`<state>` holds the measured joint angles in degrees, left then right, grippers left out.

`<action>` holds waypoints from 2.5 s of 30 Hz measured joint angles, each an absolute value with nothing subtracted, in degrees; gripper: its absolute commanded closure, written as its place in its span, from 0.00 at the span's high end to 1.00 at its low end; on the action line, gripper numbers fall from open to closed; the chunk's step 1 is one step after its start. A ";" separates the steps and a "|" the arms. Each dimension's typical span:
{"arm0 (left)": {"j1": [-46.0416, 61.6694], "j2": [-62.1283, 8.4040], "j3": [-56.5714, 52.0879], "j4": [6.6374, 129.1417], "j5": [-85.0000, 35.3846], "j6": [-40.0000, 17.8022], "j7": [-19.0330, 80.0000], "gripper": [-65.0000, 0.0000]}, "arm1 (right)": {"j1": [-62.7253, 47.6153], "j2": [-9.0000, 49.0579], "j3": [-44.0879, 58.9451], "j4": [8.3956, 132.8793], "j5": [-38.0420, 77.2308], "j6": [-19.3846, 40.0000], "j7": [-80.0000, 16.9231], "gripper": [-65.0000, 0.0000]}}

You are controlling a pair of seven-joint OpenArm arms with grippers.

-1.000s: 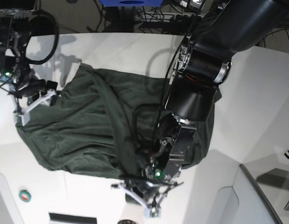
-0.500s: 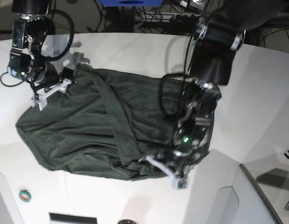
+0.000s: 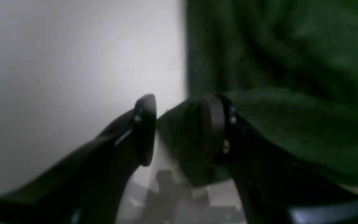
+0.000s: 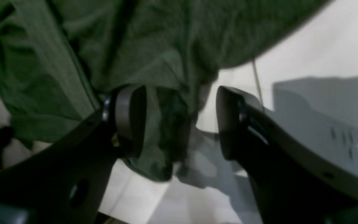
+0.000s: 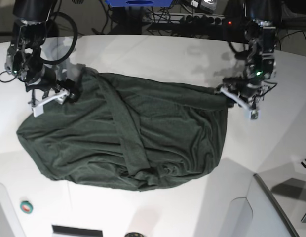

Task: Layout the t-shirt on the table in an organized manner, then fold the t-shirt properly
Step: 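Regrasp the shirt edge with the left gripper and pull it taut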

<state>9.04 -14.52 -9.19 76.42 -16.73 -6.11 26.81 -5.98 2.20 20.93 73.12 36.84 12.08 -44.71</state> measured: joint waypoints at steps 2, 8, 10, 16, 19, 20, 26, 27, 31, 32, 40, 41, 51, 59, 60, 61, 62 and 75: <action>10.70 -14.26 -11.29 76.51 -16.80 -6.90 26.85 0.37 | -4.45 2.15 21.04 71.22 37.10 12.10 -44.36 0.52; 12.64 -14.39 -12.51 76.79 -16.71 -6.46 27.20 0.38 | -3.22 1.87 20.91 68.36 38.22 12.99 -42.78 0.51; 13.72 -13.69 -12.25 78.78 -16.82 -6.52 27.27 0.48 | -3.07 1.87 20.93 68.07 38.44 12.99 -42.72 0.51; 19.42 -10.79 -11.94 84.58 -16.99 -7.11 27.27 0.88 | -3.51 1.89 21.02 67.55 37.36 13.04 -42.83 0.13; 21.15 -10.13 -12.80 84.58 -16.75 -6.63 27.29 0.88 | -3.86 1.78 21.04 67.42 37.47 13.41 -43.18 0.00; 21.80 -10.00 -12.93 84.53 -16.75 -6.50 27.20 0.88 | -3.86 1.76 21.04 67.42 37.36 13.61 -43.33 0.01; 23.46 -8.19 -14.00 84.90 -16.82 -6.70 26.00 0.88 | -4.05 1.72 21.02 67.37 37.54 14.02 -43.31 0.01; 23.38 -7.44 -15.33 84.88 -17.02 -7.20 26.00 0.88 | -4.08 1.72 21.02 67.37 37.52 14.02 -43.31 0.01; 23.00 -5.52 -20.29 84.55 -16.93 -6.87 26.44 0.88 | -4.34 1.74 21.02 67.37 37.78 14.09 -43.29 0.01; 22.72 -5.58 -20.25 84.36 -16.91 -6.87 26.55 0.88 | -4.34 1.72 21.02 67.37 37.76 14.09 -43.29 0.01; 14.74 -6.22 -20.23 74.65 -24.21 -7.62 21.26 0.88 | -4.38 1.72 21.02 67.37 37.76 14.13 -43.38 0.01; 14.41 -6.22 -20.23 74.06 -24.21 -7.62 20.67 0.87 | -4.43 1.72 21.02 67.37 37.76 14.13 -43.40 0.01; 14.59 -7.46 -20.58 72.97 -25.41 -7.77 22.02 0.00 | -4.47 1.74 21.02 67.44 37.76 14.17 -43.42 0.01; 16.10 -15.53 -19.64 75.96 -20.64 -7.49 27.16 0.00 | -4.49 1.74 21.02 67.53 37.78 14.17 -43.55 0.01; 16.29 -16.34 -19.62 77.01 -18.50 -7.46 27.42 0.00 | -4.49 1.74 21.02 67.55 37.78 14.17 -43.72 0.01; 16.36 -17.17 -18.79 78.32 -15.88 -7.38 27.44 0.00 | -4.49 1.72 20.99 67.55 37.78 14.17 -43.97 0.01; 16.32 -18.00 -17.69 79.57 -12.93 -7.29 27.29 0.00 | -4.47 1.72 21.02 67.70 37.78 14.17 -44.91 0.01; 21.91 -19.92 -8.62 89.78 1.56 -7.49 26.85 0.00 | -10.02 0.14 20.80 83.24 34.85 12.88 -59.09 0.01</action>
